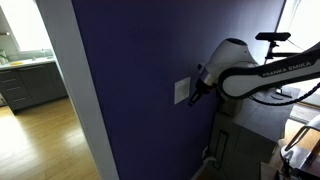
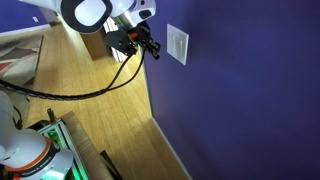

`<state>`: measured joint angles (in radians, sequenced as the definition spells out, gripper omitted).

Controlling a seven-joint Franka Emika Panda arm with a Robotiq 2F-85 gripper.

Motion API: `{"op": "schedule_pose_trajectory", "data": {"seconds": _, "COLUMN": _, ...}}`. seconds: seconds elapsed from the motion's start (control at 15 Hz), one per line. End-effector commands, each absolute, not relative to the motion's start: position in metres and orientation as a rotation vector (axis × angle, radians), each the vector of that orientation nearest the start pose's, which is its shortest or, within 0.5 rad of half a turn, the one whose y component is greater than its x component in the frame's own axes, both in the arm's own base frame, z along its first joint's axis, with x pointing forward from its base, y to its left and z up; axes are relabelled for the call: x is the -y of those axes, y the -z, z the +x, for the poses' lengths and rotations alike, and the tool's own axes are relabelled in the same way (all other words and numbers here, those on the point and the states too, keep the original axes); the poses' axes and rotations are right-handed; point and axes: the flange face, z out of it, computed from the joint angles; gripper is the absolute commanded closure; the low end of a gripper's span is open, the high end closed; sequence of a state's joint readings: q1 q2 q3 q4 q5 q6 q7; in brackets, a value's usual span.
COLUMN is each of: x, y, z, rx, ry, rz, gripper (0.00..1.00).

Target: Switch off the light switch

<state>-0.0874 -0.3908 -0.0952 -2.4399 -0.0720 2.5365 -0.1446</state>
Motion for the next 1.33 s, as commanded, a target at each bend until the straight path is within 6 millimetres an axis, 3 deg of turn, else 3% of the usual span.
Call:
{"op": "schedule_pose_trajectory", "data": {"seconds": 0.0, "x": 0.102, "y": -0.507, "z": 0.430, "rx": 0.000, "ry": 0.758, "rz": -3.164, "gripper": 1.00}}
{"op": "schedule_pose_trajectory", "data": {"seconds": 0.4, "x": 0.124, "y": -0.525, "z": 0.426, "rx": -0.036, "ry": 0.881, "rz": -3.160, "gripper": 1.00}}
{"op": "schedule_pose_trajectory", "data": {"seconds": 1.27, "x": 0.139, "y": -0.541, "z": 0.442, "rx": -0.069, "ry": 1.138, "rz": -3.130, "gripper": 1.00}}
